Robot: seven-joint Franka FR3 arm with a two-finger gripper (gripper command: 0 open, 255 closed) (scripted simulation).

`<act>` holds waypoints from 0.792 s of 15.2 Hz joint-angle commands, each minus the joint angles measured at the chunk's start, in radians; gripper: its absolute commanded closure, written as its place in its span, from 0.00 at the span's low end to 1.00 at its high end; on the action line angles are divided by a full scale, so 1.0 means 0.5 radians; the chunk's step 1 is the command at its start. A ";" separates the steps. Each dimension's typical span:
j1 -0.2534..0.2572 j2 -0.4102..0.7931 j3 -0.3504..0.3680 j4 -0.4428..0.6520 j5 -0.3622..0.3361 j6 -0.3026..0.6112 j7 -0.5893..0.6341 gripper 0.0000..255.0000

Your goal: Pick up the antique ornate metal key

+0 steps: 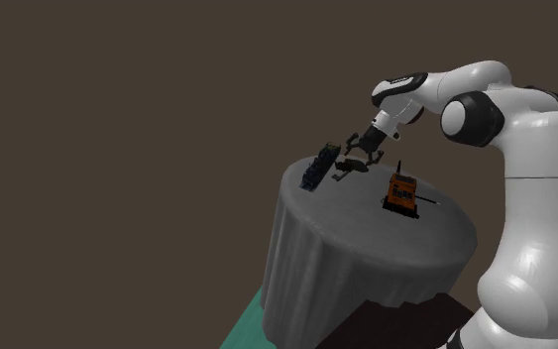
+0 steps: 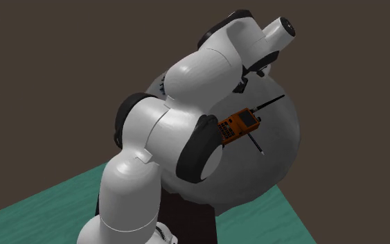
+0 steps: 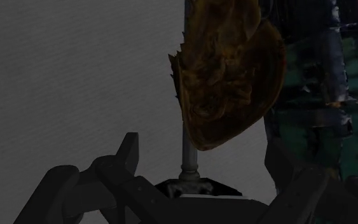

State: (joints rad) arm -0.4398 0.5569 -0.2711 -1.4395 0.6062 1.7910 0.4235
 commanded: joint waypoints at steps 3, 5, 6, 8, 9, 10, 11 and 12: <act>-0.001 0.044 0.008 -0.039 0.022 0.073 -0.038 0.00; -0.001 0.049 0.009 -0.046 0.025 0.083 -0.044 0.00; -0.003 0.055 0.009 -0.035 0.025 0.078 -0.042 1.00; -0.004 0.056 0.009 -0.033 0.025 0.077 -0.042 1.00; -0.003 0.056 0.009 -0.035 0.025 0.078 -0.042 1.00; -0.003 0.054 0.009 -0.036 0.024 0.078 -0.043 1.00; -0.003 0.056 0.010 -0.036 0.025 0.080 -0.043 1.00; -0.003 0.056 0.010 -0.035 0.025 0.079 -0.042 1.00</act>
State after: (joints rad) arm -0.4416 0.5819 -0.2665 -1.4543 0.6194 1.8298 0.4020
